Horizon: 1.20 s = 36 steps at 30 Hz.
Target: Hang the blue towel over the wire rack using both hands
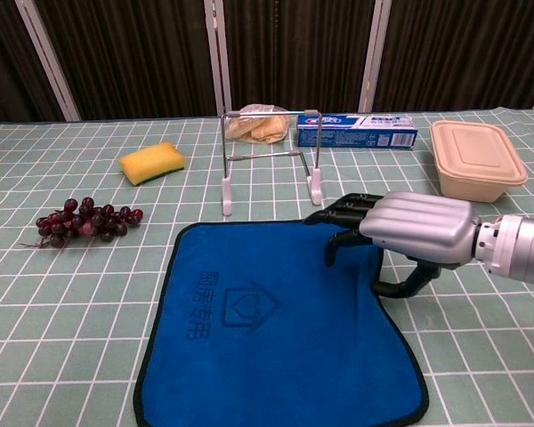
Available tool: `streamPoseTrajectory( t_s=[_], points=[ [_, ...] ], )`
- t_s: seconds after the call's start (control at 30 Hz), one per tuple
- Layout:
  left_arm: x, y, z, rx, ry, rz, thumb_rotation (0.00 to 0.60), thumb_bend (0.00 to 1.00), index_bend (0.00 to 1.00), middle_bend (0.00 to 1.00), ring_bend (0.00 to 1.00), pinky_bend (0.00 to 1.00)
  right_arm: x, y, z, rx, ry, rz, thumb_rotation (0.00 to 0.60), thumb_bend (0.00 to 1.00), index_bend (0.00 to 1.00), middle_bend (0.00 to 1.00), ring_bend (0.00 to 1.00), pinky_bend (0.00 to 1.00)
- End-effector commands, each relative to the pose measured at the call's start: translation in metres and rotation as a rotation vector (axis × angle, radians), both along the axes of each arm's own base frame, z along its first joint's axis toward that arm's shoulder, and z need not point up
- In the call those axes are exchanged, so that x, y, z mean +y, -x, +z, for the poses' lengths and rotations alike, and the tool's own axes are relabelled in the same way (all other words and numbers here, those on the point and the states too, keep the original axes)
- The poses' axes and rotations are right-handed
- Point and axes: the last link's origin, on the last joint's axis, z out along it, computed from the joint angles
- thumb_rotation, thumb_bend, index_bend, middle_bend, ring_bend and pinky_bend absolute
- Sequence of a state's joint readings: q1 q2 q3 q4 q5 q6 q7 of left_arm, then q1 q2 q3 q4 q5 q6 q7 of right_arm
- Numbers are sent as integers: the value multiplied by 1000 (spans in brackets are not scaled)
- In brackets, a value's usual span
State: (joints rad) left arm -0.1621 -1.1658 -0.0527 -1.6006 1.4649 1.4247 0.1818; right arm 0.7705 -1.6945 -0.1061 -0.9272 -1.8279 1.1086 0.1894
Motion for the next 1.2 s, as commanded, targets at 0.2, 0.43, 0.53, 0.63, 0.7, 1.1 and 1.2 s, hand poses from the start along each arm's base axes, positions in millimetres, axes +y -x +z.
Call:
streamPoseTrajectory(
  t_s=[0.2,0.43,0.53,0.63,0.7,1.1,1.2],
  points=[
    [1,1,0,1,3,2,600,0,0,0,0,0,0,-1,-4,-27,-14,-20,600,437,492,0,0,0],
    [1,1,-2,3,8,4,600,0,0,0,0,0,1,0,-8,-50,-26,-39,600,471,598,0,0,0],
    [1,1,-3,5,14,2,600,0,0,0,0,0,1,0,-9,-57,-28,-42,600,480,630,0,0,0],
    [2,0,-8,9,31,-4,600,0,0,0,0,0,2,0,-9,-67,-31,-46,600,481,646,0,0,0],
    [3,-2,-15,13,62,-24,600,0,0,0,0,0,2,-1,-8,-77,-34,-51,600,483,653,0,0,0],
    [42,-53,-105,47,393,-368,600,10,192,0,0,0,2,-11,-3,-149,-53,-86,600,494,657,0,0,0],
    [48,-63,-123,51,432,-417,600,62,246,0,0,0,2,-12,-2,-156,-55,-94,600,494,659,0,0,0]
  ],
)
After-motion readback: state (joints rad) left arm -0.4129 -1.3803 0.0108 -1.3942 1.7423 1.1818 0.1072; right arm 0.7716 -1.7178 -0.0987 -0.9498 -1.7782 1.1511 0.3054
